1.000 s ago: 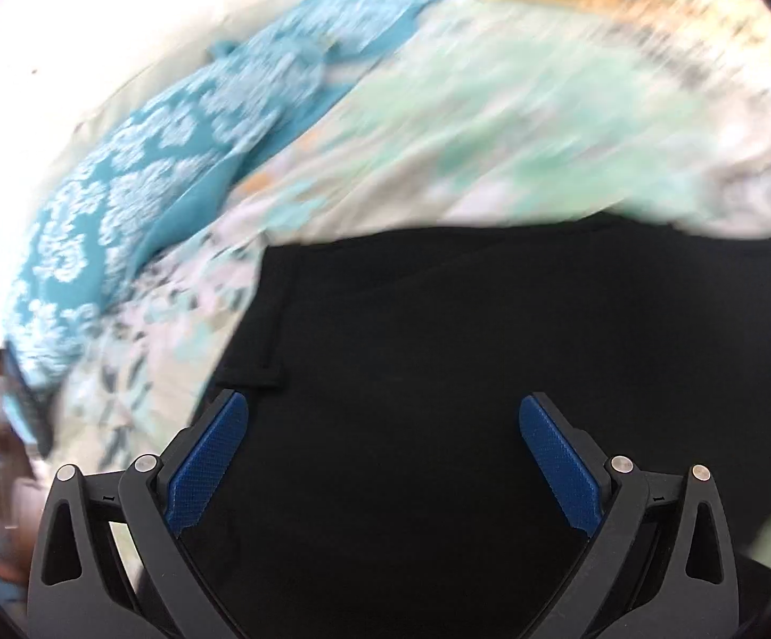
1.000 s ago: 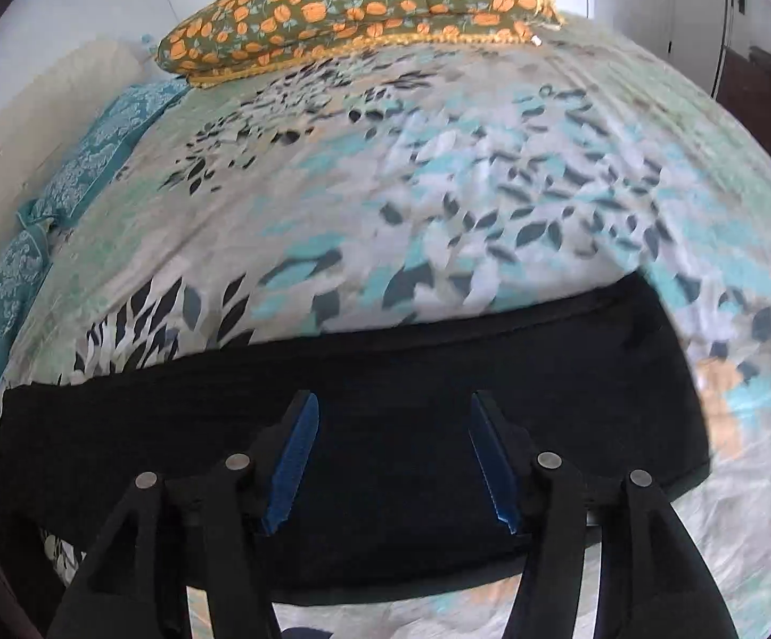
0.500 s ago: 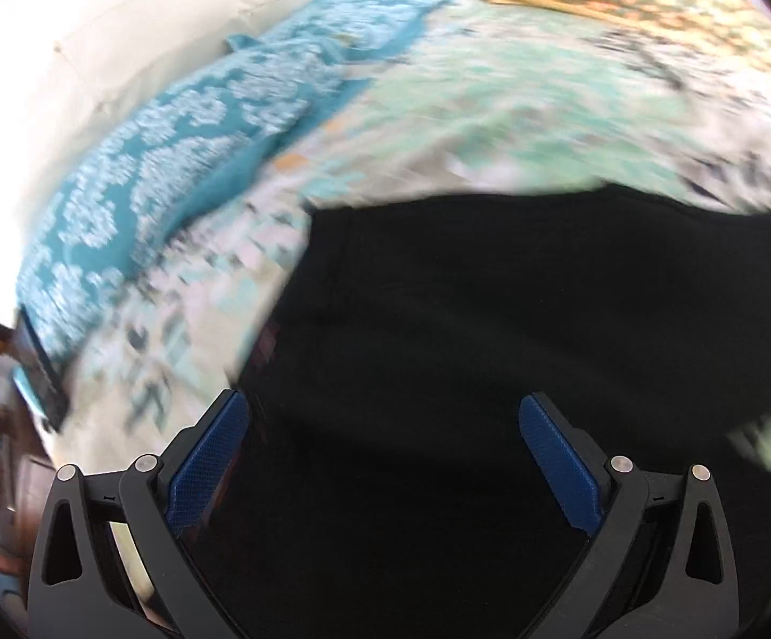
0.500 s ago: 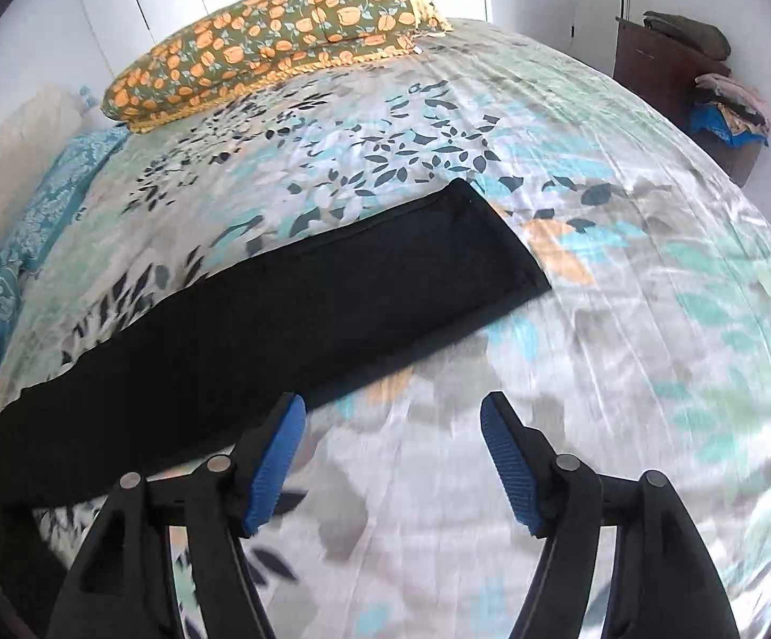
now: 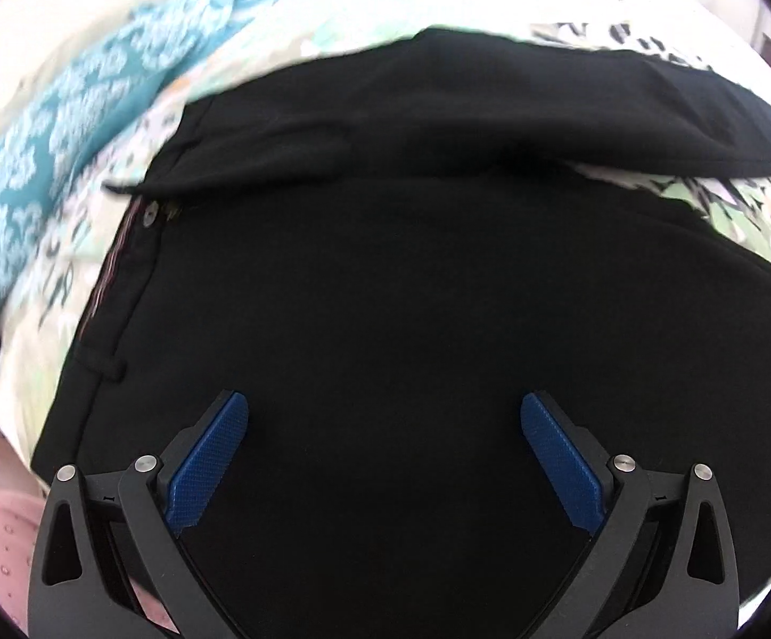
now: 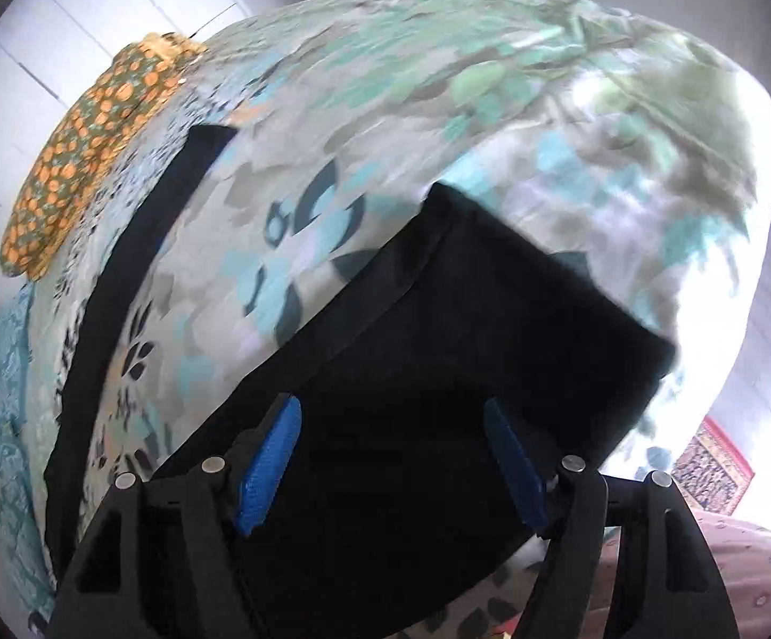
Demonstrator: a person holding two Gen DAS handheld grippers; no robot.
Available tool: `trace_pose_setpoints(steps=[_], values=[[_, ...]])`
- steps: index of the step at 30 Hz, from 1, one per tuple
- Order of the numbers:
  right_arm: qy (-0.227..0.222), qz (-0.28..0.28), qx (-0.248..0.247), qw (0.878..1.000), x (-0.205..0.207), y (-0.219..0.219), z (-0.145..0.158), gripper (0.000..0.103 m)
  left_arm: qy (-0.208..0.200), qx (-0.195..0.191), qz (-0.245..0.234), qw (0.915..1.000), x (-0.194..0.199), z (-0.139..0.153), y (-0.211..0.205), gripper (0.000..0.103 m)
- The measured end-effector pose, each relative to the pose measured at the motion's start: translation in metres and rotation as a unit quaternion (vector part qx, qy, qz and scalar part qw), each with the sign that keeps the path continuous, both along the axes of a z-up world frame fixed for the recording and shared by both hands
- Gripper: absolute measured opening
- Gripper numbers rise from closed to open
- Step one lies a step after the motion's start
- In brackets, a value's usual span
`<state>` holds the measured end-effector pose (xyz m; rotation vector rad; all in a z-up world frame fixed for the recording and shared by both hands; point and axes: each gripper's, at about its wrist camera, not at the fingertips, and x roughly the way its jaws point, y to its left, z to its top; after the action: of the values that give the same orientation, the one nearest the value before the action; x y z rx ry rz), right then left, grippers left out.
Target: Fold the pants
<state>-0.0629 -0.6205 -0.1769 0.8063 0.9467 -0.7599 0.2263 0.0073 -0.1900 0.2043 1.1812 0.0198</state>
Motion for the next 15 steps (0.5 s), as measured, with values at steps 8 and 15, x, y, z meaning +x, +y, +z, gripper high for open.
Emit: trace_pose_setpoints(steps=[8, 15], values=[[0.011, 0.034, -0.072, 0.997, 0.014, 0.026, 0.016, 0.075, 0.02, 0.013, 0.125, 0.9919, -0.002, 0.006, 0.054, 0.103], [-0.023, 0.164, -0.184, 0.969, 0.041, 0.09, 0.051, 0.083, -0.015, -0.019, 0.127, 0.9916, 0.008, 0.019, 0.055, 0.102]])
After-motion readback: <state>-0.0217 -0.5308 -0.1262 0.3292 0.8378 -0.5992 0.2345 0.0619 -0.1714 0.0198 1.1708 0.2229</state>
